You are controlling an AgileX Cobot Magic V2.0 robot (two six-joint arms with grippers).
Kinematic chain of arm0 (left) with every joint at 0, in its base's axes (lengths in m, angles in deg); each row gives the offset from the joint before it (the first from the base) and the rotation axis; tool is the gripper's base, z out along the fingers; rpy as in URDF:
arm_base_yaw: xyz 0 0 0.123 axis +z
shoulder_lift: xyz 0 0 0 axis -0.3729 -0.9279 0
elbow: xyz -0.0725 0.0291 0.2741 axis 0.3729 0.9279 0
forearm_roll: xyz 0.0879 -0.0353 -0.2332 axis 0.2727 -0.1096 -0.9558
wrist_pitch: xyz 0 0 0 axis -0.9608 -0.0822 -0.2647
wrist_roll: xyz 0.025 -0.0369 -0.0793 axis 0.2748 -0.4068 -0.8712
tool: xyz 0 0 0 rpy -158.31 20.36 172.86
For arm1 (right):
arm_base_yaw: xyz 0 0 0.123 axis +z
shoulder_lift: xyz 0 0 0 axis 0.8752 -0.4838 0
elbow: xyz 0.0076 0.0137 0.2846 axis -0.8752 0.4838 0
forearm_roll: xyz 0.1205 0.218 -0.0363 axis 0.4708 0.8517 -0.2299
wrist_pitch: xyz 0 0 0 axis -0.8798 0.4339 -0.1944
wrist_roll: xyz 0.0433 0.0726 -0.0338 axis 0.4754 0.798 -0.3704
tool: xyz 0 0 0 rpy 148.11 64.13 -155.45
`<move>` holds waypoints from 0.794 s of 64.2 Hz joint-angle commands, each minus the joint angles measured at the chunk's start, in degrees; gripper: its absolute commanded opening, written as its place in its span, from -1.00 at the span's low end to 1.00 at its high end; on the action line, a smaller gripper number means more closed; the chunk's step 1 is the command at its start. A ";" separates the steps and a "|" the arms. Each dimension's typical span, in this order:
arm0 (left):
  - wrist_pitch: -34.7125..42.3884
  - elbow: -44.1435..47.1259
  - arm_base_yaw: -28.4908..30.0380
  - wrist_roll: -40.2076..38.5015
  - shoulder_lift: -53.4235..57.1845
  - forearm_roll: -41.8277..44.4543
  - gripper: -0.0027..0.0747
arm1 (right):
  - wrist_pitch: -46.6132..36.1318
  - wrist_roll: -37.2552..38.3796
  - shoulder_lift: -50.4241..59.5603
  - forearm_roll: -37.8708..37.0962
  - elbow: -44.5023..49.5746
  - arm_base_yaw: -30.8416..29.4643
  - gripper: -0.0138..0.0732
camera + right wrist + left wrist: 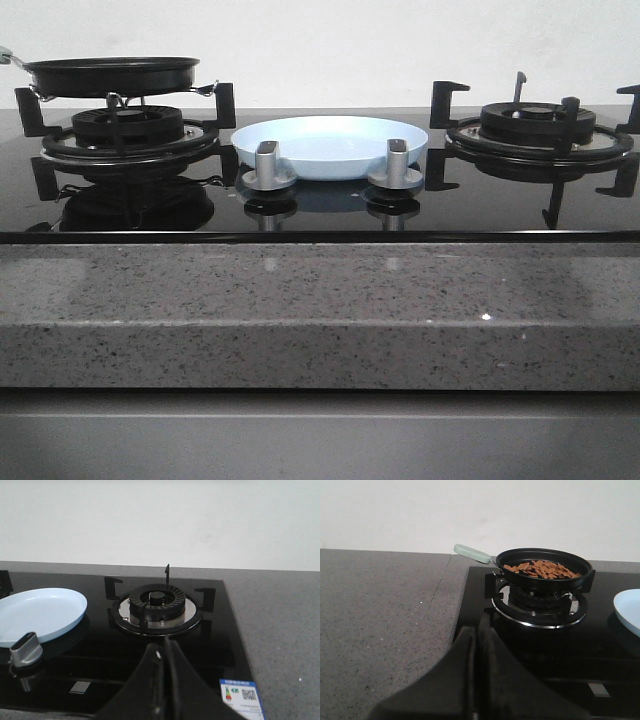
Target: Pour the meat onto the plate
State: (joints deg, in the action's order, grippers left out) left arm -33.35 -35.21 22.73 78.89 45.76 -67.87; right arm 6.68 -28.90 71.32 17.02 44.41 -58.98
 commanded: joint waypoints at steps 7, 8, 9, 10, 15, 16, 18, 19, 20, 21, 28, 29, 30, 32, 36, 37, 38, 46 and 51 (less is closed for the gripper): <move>5.12 -9.92 0.04 -0.10 -13.85 0.17 -0.98 | -2.74 -0.28 -15.30 -0.62 -11.63 -0.40 -0.82; 5.12 -10.29 0.04 -0.10 -14.43 0.17 -0.98 | -2.82 -0.28 -16.06 -0.62 -12.08 -0.40 -0.82; 5.12 -10.56 0.04 -0.10 -14.95 0.17 -0.98 | -2.82 -0.28 -16.76 -0.62 -12.67 -0.40 -0.82; 5.48 -10.79 0.04 -0.10 -15.40 0.17 -0.98 | -2.87 -0.28 -17.71 -0.62 -13.00 -0.40 -0.82; 7.85 -11.11 0.04 -0.10 -17.05 0.06 -0.98 | -3.12 -0.28 -20.31 -0.62 -13.91 -0.40 -0.82; 8.30 -11.11 0.04 -0.10 -17.19 0.06 -0.97 | -3.24 -0.28 -20.58 -0.62 -13.93 -0.40 -0.81; 8.98 -11.11 0.04 -0.10 -17.42 0.06 -0.94 | -3.35 -0.28 -21.22 -0.62 -13.93 -0.40 -0.79; 9.25 -11.11 0.04 -0.10 -17.42 0.06 -0.91 | -3.35 -0.28 -21.40 -0.62 -13.93 -0.40 -0.76; 9.49 -11.11 0.04 -0.10 -17.42 0.06 -0.86 | -3.35 -0.28 -21.48 -0.62 -13.93 -0.40 -0.73; 9.50 -11.11 0.04 -0.10 -17.42 0.06 -0.81 | -3.30 -0.28 -21.53 -0.62 -13.93 -0.40 -0.69; 10.03 -11.11 0.04 -0.10 -17.42 0.06 -0.22 | -3.70 -0.28 -21.41 -0.62 -13.75 -0.34 -0.16; 10.03 -11.11 0.04 -0.10 -17.42 0.06 -0.12 | -3.70 -0.28 -21.35 -0.62 -13.75 -0.34 -0.08; 10.03 -11.11 0.04 -0.10 -17.42 0.06 0.03 | -3.64 -0.28 -21.35 -0.62 -13.75 -0.34 0.01; 10.03 -11.11 0.04 -0.10 -17.42 0.06 0.23 | -3.64 -0.28 -21.35 -0.62 -13.75 -0.34 0.18; 10.03 -11.11 0.04 -0.10 -17.42 0.06 0.61 | -3.76 -0.28 -21.41 -0.62 -13.75 -0.34 0.54; 10.03 -11.11 0.04 -0.10 -17.42 0.06 0.67 | -3.76 -0.28 -21.41 -0.62 -13.75 -0.34 0.59; 10.03 -11.11 0.04 -0.10 -17.42 0.06 0.72 | -3.76 -0.28 -21.41 -0.62 -13.75 -0.34 0.64; 10.03 -11.11 0.04 -0.10 -17.42 0.06 0.86 | -3.74 -0.28 -21.41 -0.62 -13.68 -0.34 0.81; 10.03 -11.11 0.04 -0.10 -17.42 0.06 0.86 | -4.92 -0.28 -21.46 -0.51 -13.68 -0.34 0.81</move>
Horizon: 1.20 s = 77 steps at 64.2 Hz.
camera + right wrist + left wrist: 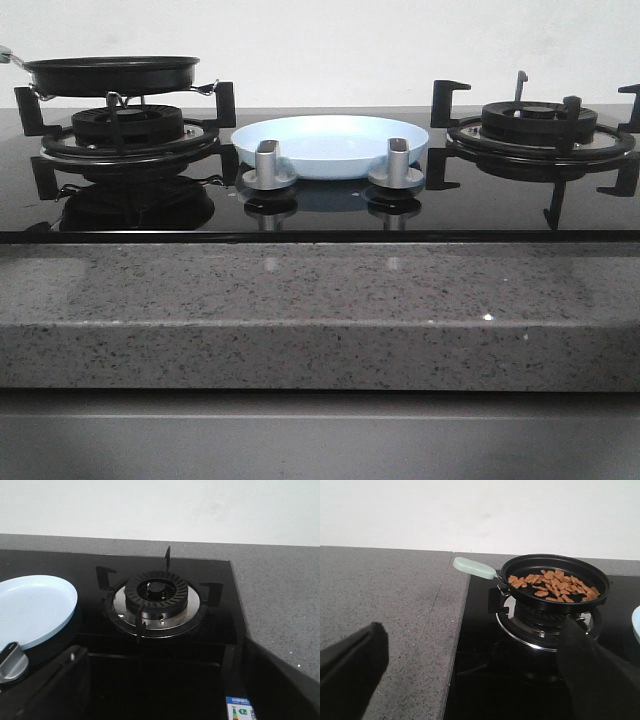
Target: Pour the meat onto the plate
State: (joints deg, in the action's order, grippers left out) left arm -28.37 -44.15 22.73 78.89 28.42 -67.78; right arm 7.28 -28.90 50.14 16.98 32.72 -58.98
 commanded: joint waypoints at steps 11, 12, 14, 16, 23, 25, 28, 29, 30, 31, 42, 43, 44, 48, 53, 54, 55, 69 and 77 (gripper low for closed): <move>5.05 -2.16 0.04 -0.10 -0.08 -0.03 0.86 | -6.12 -0.28 -3.35 0.06 -3.42 -0.30 0.81; 5.05 -2.16 0.04 -0.10 -0.08 -0.03 0.86 | -5.87 -0.28 -3.91 0.06 -3.97 -0.30 0.81; 5.05 -2.16 0.04 -0.10 -0.08 -0.03 0.86 | -5.56 -0.28 -5.15 0.06 -4.86 -0.27 0.81; 5.05 -2.16 0.04 -0.10 -0.08 -0.03 0.86 | -5.24 -0.28 -6.91 0.06 -5.86 -0.21 0.81; 5.05 -2.16 0.04 -0.10 -0.08 -0.03 0.86 | -2.31 -0.28 -13.22 0.06 -11.13 -0.21 0.81; 5.05 -2.16 0.04 -0.10 -0.08 -0.03 0.86 | -1.16 -0.28 -15.50 0.06 -12.64 -0.21 0.81; 5.05 -2.16 0.04 -0.10 -0.08 -0.03 0.86 | 1.06 -0.28 -18.68 0.06 -15.39 -0.01 0.81; 5.05 -2.16 0.04 -0.10 -0.08 -0.03 0.86 | 1.80 -0.28 -19.61 0.06 -16.20 0.13 0.81; 5.05 -2.16 0.04 -0.10 -0.08 -0.03 0.86 | 2.88 -0.28 -20.55 0.06 -17.42 0.31 0.81; 5.05 -2.16 0.04 -0.10 -0.08 -0.03 0.86 | 3.64 -0.28 -21.49 0.06 -18.24 0.51 0.81; 5.05 -2.16 0.04 -0.10 -0.08 -0.03 0.86 | 12.99 -0.28 -33.74 0.06 -29.34 5.78 0.79; 5.05 -2.16 0.04 -0.10 -0.08 -0.03 0.86 | 13.96 -0.28 -34.72 0.06 -30.81 6.30 0.79; 5.05 -2.16 0.04 -0.10 -0.08 -0.03 0.86 | 14.60 -0.28 -35.72 0.06 -31.79 6.84 0.79; 5.05 -2.16 0.04 -0.10 -0.08 -0.03 0.86 | 17.24 -0.28 -40.68 0.06 -36.79 9.52 0.79; 5.05 -2.16 0.04 -0.10 -0.08 -0.03 0.86 | 19.23 -0.28 -46.20 0.06 -41.92 11.96 0.79; 5.05 -2.16 0.04 -0.10 -0.08 -0.03 0.86 | 19.85 -0.28 -47.21 0.06 -43.50 12.33 0.79; 5.05 -2.16 0.04 -0.10 -0.08 -0.03 0.86 | 20.29 -0.28 -48.19 0.06 -44.59 12.66 0.79; 5.05 -2.16 0.04 -0.10 -0.08 -0.03 0.86 | 30.93 -0.28 -62.91 0.06 -61.82 15.21 0.79; 5.05 -2.16 0.04 -0.10 -0.08 -0.03 0.86 | 38.56 -0.28 -69.98 0.06 -71.66 15.43 0.67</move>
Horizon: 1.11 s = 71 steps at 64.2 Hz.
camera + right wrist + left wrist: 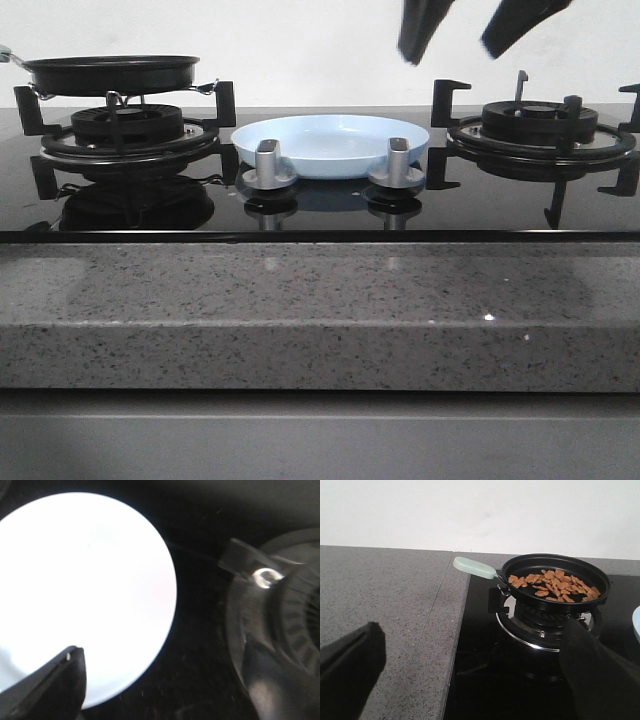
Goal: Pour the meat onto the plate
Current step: 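Lower the right gripper to the light blue plate rim and grasp it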
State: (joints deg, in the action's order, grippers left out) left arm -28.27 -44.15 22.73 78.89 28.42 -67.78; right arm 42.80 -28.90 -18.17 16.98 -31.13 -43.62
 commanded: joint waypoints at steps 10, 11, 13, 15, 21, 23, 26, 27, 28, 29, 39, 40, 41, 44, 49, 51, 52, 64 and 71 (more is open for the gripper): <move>4.95 -2.16 0.04 -0.10 -0.08 -0.03 0.86 | 9.06 -0.28 -9.48 0.06 -17.95 0.07 0.33; 4.95 -2.16 0.04 -0.10 -0.08 -0.03 0.86 | 9.64 -0.28 -10.09 0.06 -19.17 0.07 0.30; 4.95 -2.16 0.04 -0.10 -0.08 -0.03 0.86 | 10.41 -0.28 -11.22 0.06 -20.71 0.07 0.27; 4.95 -2.16 0.04 -0.10 -0.08 -0.03 0.86 | 11.19 -0.28 -12.34 0.06 -22.18 0.02 0.23; 4.95 -2.16 0.04 -0.10 -0.08 -0.03 0.86 | 13.79 -0.28 -15.73 0.06 -26.60 -0.05 0.16; 4.95 -2.16 0.04 -0.10 -0.08 -0.03 0.86 | 14.91 -0.35 -16.62 0.06 -27.96 -0.05 0.14; 4.95 -2.16 0.04 -0.10 -0.08 -0.03 0.86 | 16.06 -0.35 -17.40 0.23 -29.95 -0.33 0.11; 4.95 -2.16 0.04 -0.10 -0.08 -0.03 0.86 | 16.13 -0.35 -17.60 0.09 -30.50 -0.33 0.10; 4.95 -2.16 0.04 -0.10 -0.08 -0.03 0.86 | 16.14 -0.35 -17.87 -0.04 -30.96 -0.33 0.09; 4.95 -2.16 0.04 -0.10 -0.08 -0.03 0.86 | 16.14 -0.35 -18.03 -0.16 -31.38 -0.33 0.09; 4.95 -2.16 0.04 -0.10 -0.08 -0.03 0.86 | 15.46 -0.35 -18.62 -0.58 -32.90 -0.33 0.09; 4.95 -2.16 0.04 -0.10 -0.08 -0.03 0.86 | 15.39 -0.35 -18.74 -0.58 -32.90 -0.33 0.09; 4.95 -2.16 0.04 -0.10 -0.08 -0.03 0.86 | 15.39 -0.35 -18.81 -0.66 -32.90 -0.33 0.09; 4.95 -2.16 0.04 -0.10 -0.08 -0.03 0.86 | 15.51 -0.35 -19.31 -0.77 -32.90 -0.33 0.09; 4.95 -2.16 0.04 -0.10 -0.08 -0.03 0.86 | 15.68 -0.39 -20.08 -0.77 -32.90 -0.33 0.09; 4.95 -2.16 0.04 -0.10 -0.08 -0.03 0.86 | 15.83 -0.45 -20.50 -0.77 -32.90 -0.33 0.09; 4.95 -2.16 0.04 -0.10 -0.08 -0.03 0.86 | 15.83 -0.50 -20.62 -0.77 -32.90 -0.33 0.09; 4.95 -2.16 0.04 -0.10 -0.08 -0.03 0.86 | 15.87 -0.50 -21.20 -0.97 -32.90 -0.33 0.09; 4.95 -2.16 0.04 -0.10 -0.08 -0.03 0.86 | 15.87 -0.66 -21.20 -1.02 -32.90 -0.33 0.09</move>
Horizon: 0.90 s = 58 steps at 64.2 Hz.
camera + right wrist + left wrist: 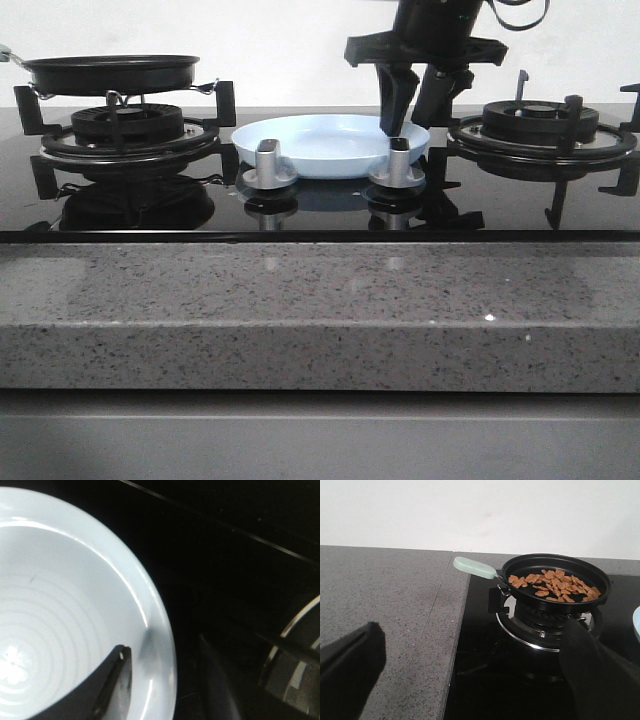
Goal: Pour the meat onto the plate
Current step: 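Lower the right gripper to the light blue plate rim and grasp it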
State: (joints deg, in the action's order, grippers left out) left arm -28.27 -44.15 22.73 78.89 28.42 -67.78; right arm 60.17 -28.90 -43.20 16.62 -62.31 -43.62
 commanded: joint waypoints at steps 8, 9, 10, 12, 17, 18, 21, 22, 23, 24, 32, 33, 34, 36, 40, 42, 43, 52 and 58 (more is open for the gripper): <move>4.95 -2.16 0.04 -0.10 -0.08 -0.03 0.86 | -1.03 -0.70 3.82 -0.66 -1.73 -0.33 0.09; 4.95 -2.16 0.04 -0.10 -0.08 -0.03 0.86 | -0.96 -0.70 3.82 -0.66 -1.73 -0.33 0.09; 4.95 -2.16 0.04 -0.10 -0.08 -0.03 0.86 | -0.90 -0.70 3.82 -0.66 -1.73 -0.33 0.09; 4.95 -2.16 0.04 -0.10 -0.08 -0.03 0.86 | -0.74 -0.70 3.82 -0.66 -1.73 -0.33 0.09; 4.95 -2.16 0.04 -0.10 -0.08 -0.03 0.86 | -0.39 -0.70 3.82 -0.66 -1.73 -0.33 0.09; 4.95 -2.16 0.04 -0.10 -0.08 -0.03 0.86 | -0.25 -0.70 3.82 -0.66 -1.73 -0.33 0.09; 4.95 -2.16 0.04 -0.10 -0.08 -0.03 0.86 | 0.28 -0.70 3.80 -0.66 -1.73 -0.33 0.09; 4.95 -2.16 0.04 -0.10 -0.08 -0.03 0.86 | 0.45 -0.73 3.80 -0.66 -1.73 -0.33 0.09; 4.95 -2.16 0.04 -0.10 -0.08 -0.03 0.86 | 0.64 -0.73 3.80 -0.66 -1.73 -0.33 0.09; 4.95 -2.16 0.04 -0.10 -0.08 -0.03 0.86 | 0.82 -0.73 3.80 -0.66 -1.73 -0.33 0.09; 4.95 -2.16 0.04 -0.10 -0.08 -0.03 0.86 | 1.30 -0.73 3.80 -0.61 -1.67 -0.33 0.09; 4.95 -2.16 0.04 -0.10 -0.08 -0.03 0.86 | 1.29 -0.73 3.80 -0.61 -1.67 -0.33 0.08; 4.95 -2.16 0.04 -0.10 -0.08 -0.03 0.86 | 1.40 -0.73 3.80 -0.61 -1.67 -0.33 0.06; 4.95 -2.16 0.04 -0.10 -0.08 -0.03 0.86 | 1.84 -0.73 3.80 -0.61 -1.67 -0.33 0.02; 4.95 -2.16 0.04 -0.10 -0.08 -0.03 0.86 | 2.43 -0.73 3.49 -0.61 -1.67 -0.33 -0.07; 4.95 -2.16 0.04 -0.10 -0.08 -0.03 0.86 | 2.67 -0.73 3.30 -0.61 -1.67 -0.33 -0.10; 4.95 -2.16 0.04 -0.10 -0.08 -0.03 0.86 | 2.68 -0.73 3.21 -0.61 -1.67 -0.33 -0.11; 4.95 -2.16 0.04 -0.10 -0.08 -0.03 0.86 | 2.62 -0.73 2.76 -0.19 -1.67 -0.33 -0.17; 4.95 -2.16 0.04 -0.10 -0.08 -0.03 0.86 | 2.32 -0.73 2.87 -0.25 -1.67 -0.33 -0.34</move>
State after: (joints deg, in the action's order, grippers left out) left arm -28.27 -44.15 22.73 78.89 28.42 -67.78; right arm 62.59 -29.15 -43.90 16.49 -62.31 -43.62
